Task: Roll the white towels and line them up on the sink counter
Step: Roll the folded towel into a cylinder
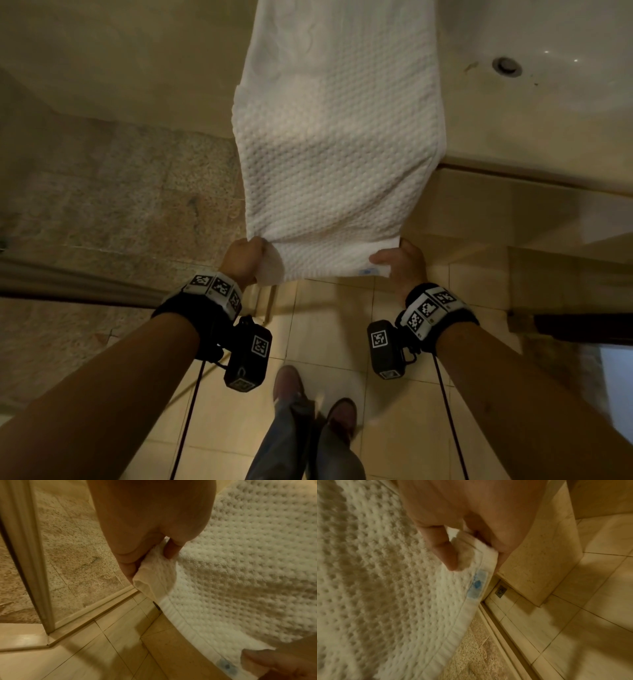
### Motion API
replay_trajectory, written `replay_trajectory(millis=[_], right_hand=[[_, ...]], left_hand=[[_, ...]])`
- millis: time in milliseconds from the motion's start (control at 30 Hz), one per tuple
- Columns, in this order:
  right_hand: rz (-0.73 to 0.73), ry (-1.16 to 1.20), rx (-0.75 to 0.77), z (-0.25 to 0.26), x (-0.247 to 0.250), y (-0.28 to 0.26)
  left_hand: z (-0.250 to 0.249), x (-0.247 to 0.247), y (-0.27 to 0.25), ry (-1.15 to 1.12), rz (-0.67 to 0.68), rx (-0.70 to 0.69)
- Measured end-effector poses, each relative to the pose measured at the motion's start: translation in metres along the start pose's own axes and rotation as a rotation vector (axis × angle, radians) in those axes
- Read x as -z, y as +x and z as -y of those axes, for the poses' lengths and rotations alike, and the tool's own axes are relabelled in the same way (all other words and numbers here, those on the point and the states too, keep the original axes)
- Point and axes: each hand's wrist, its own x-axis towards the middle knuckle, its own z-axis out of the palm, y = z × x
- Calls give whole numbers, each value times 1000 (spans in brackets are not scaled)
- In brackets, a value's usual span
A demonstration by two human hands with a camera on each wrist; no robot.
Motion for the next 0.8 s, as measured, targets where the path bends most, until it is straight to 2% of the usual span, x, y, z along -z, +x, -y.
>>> replay_trajectory(millis=[100, 200, 400, 567, 733, 800], right_hand=[[32, 39, 45, 1, 0, -4], [96, -42, 63, 6, -3, -11], [47, -72, 64, -1, 5, -20], [-19, -384, 110, -10, 17, -28], [-44, -428, 91, -13, 29, -37], [-71, -360, 95, -12, 31, -43]], left_hand=[[0, 0, -1, -10, 2, -21], [1, 1, -2, -6, -3, -31], [1, 3, -6, 21, -24, -51], [4, 7, -11, 70, 13, -58], [3, 16, -23, 182, 5, -133], [2, 18, -33, 155, -38, -160]])
